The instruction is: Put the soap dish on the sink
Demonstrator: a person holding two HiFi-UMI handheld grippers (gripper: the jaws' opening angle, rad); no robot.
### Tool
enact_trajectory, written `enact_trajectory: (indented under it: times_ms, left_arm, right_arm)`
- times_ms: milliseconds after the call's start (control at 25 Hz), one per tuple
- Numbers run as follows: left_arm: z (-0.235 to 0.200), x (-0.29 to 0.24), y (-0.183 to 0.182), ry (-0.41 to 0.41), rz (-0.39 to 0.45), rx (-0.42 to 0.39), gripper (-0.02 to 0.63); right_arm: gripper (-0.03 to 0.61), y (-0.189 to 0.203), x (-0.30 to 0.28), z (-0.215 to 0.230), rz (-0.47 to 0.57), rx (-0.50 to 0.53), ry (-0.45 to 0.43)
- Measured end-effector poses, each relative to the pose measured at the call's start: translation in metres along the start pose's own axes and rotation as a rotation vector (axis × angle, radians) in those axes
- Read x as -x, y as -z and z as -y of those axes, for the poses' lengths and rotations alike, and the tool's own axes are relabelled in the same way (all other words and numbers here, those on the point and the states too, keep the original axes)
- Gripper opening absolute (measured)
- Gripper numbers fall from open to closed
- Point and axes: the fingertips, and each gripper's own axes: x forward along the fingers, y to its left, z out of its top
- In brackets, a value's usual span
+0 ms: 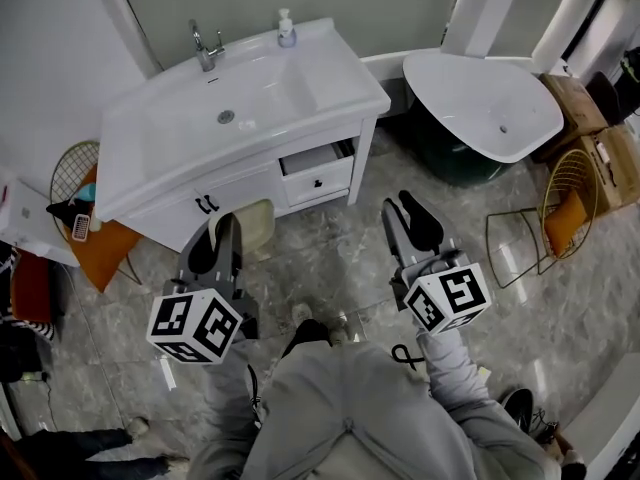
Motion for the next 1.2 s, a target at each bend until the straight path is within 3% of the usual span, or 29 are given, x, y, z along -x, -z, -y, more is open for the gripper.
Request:
enact_trajectory:
  times_ms: [360,1200]
  left_arm:
    - [-0.013,-0.076,-0.001,0.038,-0.016,0.018,0.095]
    - [-0.083,-0.281,-0.047,0.157,-0.077,0.008,0.095]
  right_arm:
    - [0.086,0.007,-0.043,0.04,-0.022,0.006,0.051]
    - [0.086,-0.005,-0.229,0.109,-0.028,0.021,0.151]
